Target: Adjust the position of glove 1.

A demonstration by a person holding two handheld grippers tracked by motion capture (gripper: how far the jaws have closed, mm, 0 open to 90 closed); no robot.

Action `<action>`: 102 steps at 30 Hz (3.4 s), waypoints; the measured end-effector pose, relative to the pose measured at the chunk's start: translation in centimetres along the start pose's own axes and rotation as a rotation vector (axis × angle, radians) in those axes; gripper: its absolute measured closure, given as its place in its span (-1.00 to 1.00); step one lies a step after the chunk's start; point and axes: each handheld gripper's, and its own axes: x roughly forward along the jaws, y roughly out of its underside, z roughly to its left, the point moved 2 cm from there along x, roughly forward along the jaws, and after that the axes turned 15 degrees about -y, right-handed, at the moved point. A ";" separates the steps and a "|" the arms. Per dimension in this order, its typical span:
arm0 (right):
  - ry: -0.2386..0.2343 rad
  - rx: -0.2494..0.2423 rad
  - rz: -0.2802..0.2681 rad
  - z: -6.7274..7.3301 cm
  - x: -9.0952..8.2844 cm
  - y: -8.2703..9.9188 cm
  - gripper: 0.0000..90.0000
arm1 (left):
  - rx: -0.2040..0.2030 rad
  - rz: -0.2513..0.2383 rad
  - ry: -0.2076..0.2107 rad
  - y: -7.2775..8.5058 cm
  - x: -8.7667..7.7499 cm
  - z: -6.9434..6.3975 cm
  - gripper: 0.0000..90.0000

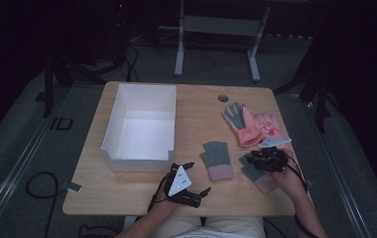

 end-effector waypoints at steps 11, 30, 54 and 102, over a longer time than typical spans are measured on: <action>0.017 0.081 0.042 -2.1 -0.3 3.9 0.40 | -0.002 0.001 -0.001 0.0 0.0 0.0 -0.95; 0.077 0.178 0.012 -0.7 -0.6 2.8 0.88 | -0.007 0.000 -0.003 0.0 0.0 0.0 -0.95; 0.254 0.515 -0.142 1.8 0.5 5.4 0.79 | 0.002 -0.004 -0.005 0.0 0.0 0.0 -0.95; 0.122 0.244 0.022 0.0 0.0 5.4 0.87 | -0.001 -0.006 -0.007 0.0 0.0 0.0 -0.95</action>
